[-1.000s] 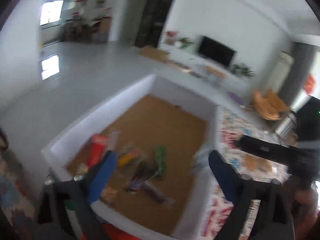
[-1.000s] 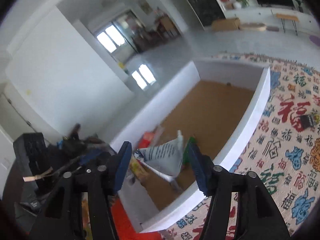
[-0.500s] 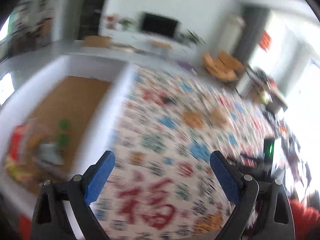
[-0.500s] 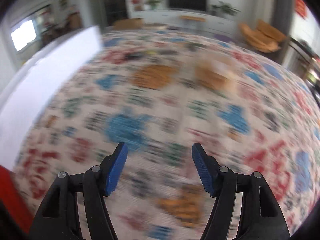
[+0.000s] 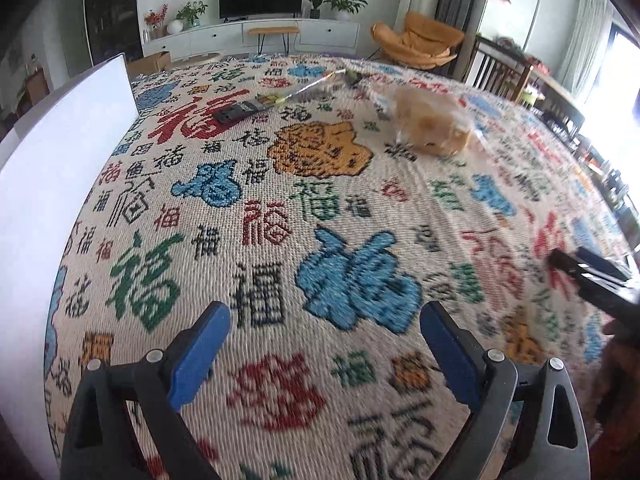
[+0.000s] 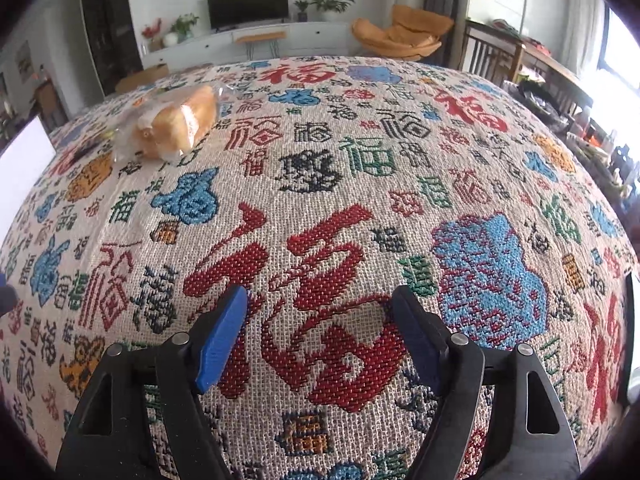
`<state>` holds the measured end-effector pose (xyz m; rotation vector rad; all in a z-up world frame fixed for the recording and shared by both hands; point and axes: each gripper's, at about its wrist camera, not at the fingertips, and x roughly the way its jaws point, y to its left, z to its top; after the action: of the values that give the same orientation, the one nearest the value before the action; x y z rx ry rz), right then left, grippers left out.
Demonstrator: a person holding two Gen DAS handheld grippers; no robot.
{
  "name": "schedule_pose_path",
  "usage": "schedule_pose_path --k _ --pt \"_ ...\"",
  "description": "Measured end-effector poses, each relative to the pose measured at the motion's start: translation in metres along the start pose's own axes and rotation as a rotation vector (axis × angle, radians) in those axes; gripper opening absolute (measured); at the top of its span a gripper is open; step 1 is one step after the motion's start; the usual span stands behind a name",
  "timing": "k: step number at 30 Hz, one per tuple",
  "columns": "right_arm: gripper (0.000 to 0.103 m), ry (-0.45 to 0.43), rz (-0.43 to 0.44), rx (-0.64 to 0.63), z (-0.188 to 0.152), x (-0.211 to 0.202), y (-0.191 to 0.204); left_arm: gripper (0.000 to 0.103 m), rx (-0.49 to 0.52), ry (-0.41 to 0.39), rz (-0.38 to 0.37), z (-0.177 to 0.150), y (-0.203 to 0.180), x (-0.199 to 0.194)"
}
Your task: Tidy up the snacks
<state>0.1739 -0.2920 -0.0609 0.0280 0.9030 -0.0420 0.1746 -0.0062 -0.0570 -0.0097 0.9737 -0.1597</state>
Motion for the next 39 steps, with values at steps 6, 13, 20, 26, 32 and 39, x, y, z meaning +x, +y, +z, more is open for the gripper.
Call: schedule_pose_path --k 6,13,20,26,32,39 --pt "0.081 0.001 0.001 0.011 -0.0036 -0.0010 -0.0028 0.097 0.041 -0.044 0.040 -0.0058 0.0008 0.0091" --pt "0.082 0.001 0.000 0.011 -0.0036 -0.0011 -0.0020 0.103 0.057 -0.027 0.045 -0.0051 -0.0026 0.0129" --pt "0.082 0.001 0.000 0.012 -0.0033 -0.0005 -0.0026 0.103 0.058 -0.027 0.046 -0.0051 -0.0028 0.0131" --pt "0.083 0.001 0.000 0.012 -0.0031 -0.0002 -0.0030 0.103 0.058 -0.027 0.047 -0.0051 -0.0028 0.0130" --pt "0.083 0.001 0.001 0.012 -0.0031 -0.0001 -0.0032 0.103 0.058 -0.027 0.047 -0.0051 -0.0029 0.0130" --pt "0.083 0.001 0.002 0.013 -0.0032 -0.0002 -0.0027 0.103 0.058 -0.027 0.047 -0.0051 -0.0029 0.0129"
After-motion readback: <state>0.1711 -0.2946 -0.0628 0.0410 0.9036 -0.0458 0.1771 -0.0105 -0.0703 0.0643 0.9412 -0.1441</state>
